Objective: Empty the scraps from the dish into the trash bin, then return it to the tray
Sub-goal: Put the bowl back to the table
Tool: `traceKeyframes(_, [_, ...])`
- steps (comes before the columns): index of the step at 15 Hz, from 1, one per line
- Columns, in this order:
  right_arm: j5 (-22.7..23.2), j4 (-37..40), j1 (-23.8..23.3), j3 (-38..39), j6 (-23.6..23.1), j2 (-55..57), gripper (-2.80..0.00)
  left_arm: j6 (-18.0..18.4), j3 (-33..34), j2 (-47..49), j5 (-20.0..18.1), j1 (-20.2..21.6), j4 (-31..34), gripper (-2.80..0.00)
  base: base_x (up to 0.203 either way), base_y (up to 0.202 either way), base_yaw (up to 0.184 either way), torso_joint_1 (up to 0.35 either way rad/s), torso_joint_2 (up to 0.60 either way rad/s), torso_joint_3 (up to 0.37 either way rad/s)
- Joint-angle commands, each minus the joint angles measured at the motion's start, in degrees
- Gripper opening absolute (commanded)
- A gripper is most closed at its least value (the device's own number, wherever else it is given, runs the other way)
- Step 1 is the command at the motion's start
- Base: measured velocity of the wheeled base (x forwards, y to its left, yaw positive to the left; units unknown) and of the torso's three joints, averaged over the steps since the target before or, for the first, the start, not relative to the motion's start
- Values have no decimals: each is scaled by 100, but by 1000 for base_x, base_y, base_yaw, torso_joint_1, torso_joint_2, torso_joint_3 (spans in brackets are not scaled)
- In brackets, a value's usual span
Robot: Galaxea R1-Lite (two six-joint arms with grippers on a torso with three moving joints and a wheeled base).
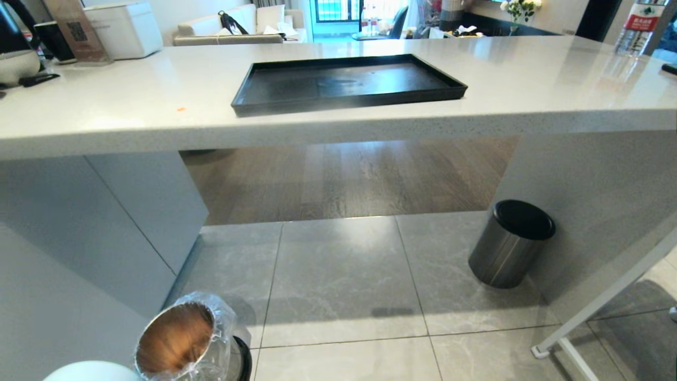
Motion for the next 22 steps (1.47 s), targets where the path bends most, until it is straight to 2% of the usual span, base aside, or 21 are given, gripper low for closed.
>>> traceKeyframes(1, [-2, -8, 1, -4, 3, -2, -280, -8, 0, 1, -1, -1, -4, -280, 0, 0, 0, 0, 0, 0])
traceKeyframes(14, [-2, -8, 1, -6, 3, -2, -280, 36, 0, 1, -37, -1, -4, -280, 0, 0, 0, 0, 0, 0])
traceKeyframes(22, [-2, -8, 1, -6, 3, -2, -280, 36, 0, 1, -37, -1, -4, -280, 187, 0, 1, 4, 2, 3])
